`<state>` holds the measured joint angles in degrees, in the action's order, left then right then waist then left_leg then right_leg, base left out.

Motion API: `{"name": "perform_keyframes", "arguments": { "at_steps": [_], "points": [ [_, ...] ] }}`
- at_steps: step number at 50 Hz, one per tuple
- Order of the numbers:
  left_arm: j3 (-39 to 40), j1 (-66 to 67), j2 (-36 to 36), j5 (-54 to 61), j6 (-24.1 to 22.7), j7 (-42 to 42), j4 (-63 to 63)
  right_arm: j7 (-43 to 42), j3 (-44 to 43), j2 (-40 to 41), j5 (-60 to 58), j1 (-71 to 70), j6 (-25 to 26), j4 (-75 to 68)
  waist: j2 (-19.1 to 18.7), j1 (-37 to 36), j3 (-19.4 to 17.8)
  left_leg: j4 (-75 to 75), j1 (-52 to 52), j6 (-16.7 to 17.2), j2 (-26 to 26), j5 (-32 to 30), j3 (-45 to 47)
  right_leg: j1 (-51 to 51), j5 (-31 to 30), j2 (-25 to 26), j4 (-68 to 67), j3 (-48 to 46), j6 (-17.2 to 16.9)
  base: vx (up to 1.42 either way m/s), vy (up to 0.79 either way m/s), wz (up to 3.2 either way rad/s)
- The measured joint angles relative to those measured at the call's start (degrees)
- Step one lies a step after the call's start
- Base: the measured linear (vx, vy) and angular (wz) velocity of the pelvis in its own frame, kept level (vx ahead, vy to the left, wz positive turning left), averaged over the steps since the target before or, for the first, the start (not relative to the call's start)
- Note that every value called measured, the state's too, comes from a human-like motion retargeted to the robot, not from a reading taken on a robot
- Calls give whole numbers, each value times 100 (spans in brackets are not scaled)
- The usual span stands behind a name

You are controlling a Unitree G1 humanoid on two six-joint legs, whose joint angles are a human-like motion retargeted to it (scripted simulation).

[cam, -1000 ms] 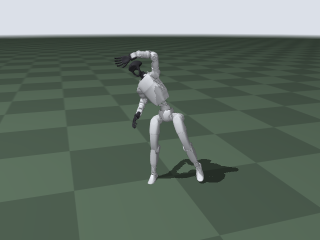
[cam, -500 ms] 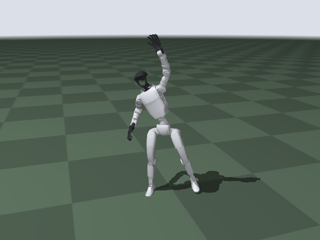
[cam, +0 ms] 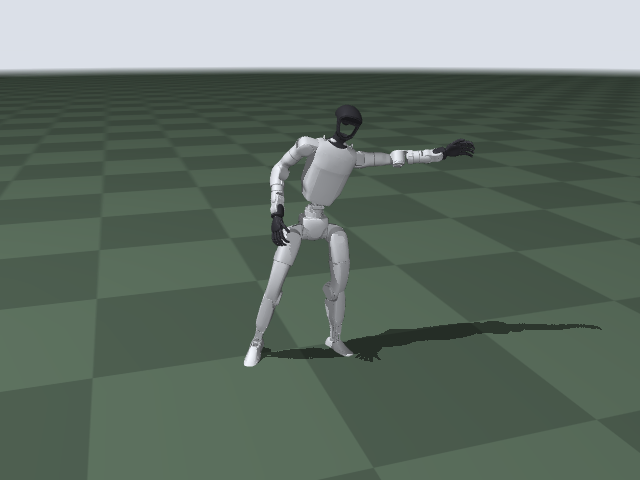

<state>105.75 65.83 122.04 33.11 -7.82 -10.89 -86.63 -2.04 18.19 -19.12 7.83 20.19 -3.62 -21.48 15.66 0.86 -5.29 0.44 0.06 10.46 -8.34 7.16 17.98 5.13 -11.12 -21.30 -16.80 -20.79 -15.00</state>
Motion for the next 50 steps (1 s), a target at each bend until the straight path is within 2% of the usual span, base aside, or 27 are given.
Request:
{"name": "perform_keyframes", "arguments": {
  "at_steps": [5, 6, 7, 8, 9, 10, 15, 20, 25, 30, 32, 37, 42, 46, 48, 50],
  "points": [
    [-641, 0, -684, 497, 415, 1117, 106, -221, 29, 1282, 1153, -377, 137, -1448, 845, 191, -257, -243, -44, -90, -97, -95, -507, 40, -230, 486, -179, 797, 0, 1, 17, 86],
    [-887, 0, -984, 590, 563, 1490, 250, -290, -1, 1439, 1461, -480, 131, -1873, 894, 310, -194, -305, -90, -85, -192, -137, -602, 40, -338, 670, -109, 906, 33, 3, 15, 72],
    [-1582, -312, -1640, 676, 649, 1822, 614, -360, 58, 1526, 1774, -535, 109, -2341, 909, 542, 7, -366, -150, -84, -256, -176, -694, 66, -435, 813, -63, 1006, 63, 6, 16, 64],
    [-3176, -1247, -3008, 748, 613, 2072, 1419, -433, 292, 1471, 2098, -496, 57, -2899, 860, 1000, 485, -423, -238, -94, -259, -210, -778, 145, -509, 878, -66, 1089, 89, 7, 21, 62],
    [-6393, -3834, -5294, 451, 169, 1433, 1763, -500, -598, 764, 2416, -254, 16, -3357, 113, 601, 559, -422, -219, -130, -173, -194, -830, 168, -517, 833, -192, 1198, 84, 6, 28, 59],
    [-10422, -7246, -8038, -30, -479, 350, 1877, -564, -2051, -270, 2731, 90, -20, -3766, -984, -227, 432, -391, -146, -179, -41, -152, -866, 164, -493, 732, -378, 1321, 63, 5, 28, 46],
    [-10659, -6298, -9469, 56, -373, 661, 2124, -1505, -3998, -808, 3829, -439, -22, -5325, -887, -301, 510, -431, -148, -37, 37, -164, -925, 177, -861, 676, -316, 1273, 255, 4, 16, 14],
    [-10455, -5505, -10285, 586, -445, 437, 2362, -2294, -5693, -1923, 4964, -840, -271, -5836, -558, -382, 684, -435, -116, 249, 93, -182, -806, 103, -1112, 595, -59, 1177, 217, 5, 8, -19],
    [-10403, -5217, -10277, 658, -517, 68, 2454, -2754, -6915, -3849, 5577, -1374, -345, -6312, -86, -553, 793, -269, -115, 388, 49, -100, -722, 32, -1266, 619, 74, 1183, 84, 3, 2, -15],
    [-10977, -5254, -9647, 53, -562, -333, 2605, -2864, -7561, -6232, 5188, -1884, -411, -6263, 274, -720, 869, -162, -116, 303, -147, -13, -868, 37, -1543, 846, 5, 1443, 0, 0, -2, 10],
    [-11294, -5332, -9385, -172, -591, -247, 2724, -2530, -7508, -7141, 4720, -2056, -458, -5940, 317, -795, 914, -191, -125, 323, -319, -19, -991, 65, -1704, 1050, -37, 1560, 0, 0, -8, 42],
    [-11977, -5674, -8916, -419, -620, 147, 3069, -2002, -7422, -9209, 2192, -2162, -274, -4801, 434, -928, 897, -403, -139, 449, -576, -136, -1457, 190, -1888, 1466, -428, 1875, 0, 1, -9, 85],
    [-11968, -5859, -8896, -399, -638, 420, 3216, -2147, -8201, -10807, -805, -692, -146, -2793, 691, -834, 881, -480, -144, 454, -503, -163, -2016, 62, -1888, 1700, -661, 2370, 0, 5, -7, 113],
    [-11946, -5933, -8549, -372, -665, 489, 3365, -2341, -7862, -10988, -2992, -495, -83, -408, 1199, -1085, 738, -478, -85, 453, -545, -100, -2404, -211, -1888, 1954, -638, 2842, 0, 7, -10, 94],
    [-12131, -6112, -8467, -384, -642, 529, 3420, -2167, -7599, -10988, -3743, -626, -147, 808, 1296, -1477, 446, -476, 36, 453, -640, -52, -2576, -448, -1888, 2126, -584, 3057, 0, 6, -14, 80],
    [-11947, -6495, -8438, -595, -549, 360, 3353, -1932, -7349, -10988, -4196, -566, 55, 1680, 1378, -2052, -24, -458, 264, 454, -769, -24, -2628, -687, -1888, 2334, -641, 3090, 0, 7, -23, 56]
  ]
}}
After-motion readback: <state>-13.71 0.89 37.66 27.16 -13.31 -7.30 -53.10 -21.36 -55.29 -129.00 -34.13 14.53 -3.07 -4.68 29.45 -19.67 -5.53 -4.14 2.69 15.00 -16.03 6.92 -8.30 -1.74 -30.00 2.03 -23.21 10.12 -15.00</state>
